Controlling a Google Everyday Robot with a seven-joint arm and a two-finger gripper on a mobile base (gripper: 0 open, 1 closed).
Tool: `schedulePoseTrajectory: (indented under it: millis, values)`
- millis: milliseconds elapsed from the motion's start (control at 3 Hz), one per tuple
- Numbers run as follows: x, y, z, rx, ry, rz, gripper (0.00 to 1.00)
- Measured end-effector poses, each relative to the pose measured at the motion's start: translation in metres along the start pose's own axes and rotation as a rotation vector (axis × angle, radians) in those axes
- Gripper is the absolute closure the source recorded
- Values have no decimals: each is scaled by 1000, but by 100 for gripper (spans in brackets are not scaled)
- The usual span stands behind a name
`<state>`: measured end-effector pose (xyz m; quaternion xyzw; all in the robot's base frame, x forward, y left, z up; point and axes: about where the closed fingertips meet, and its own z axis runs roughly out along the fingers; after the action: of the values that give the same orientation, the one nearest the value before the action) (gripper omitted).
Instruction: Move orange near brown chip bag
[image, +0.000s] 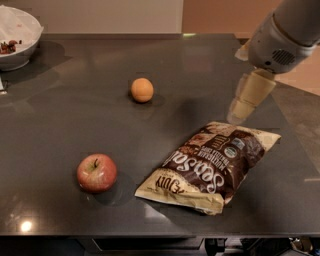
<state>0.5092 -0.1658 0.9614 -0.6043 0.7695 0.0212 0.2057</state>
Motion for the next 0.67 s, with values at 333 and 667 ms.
schedulePoseTrajectory:
  millis: [333, 667]
  values:
    - [-46, -42, 44, -41, -114, 10, 0]
    - [-74, -68, 75, -60, -167, 15, 0]
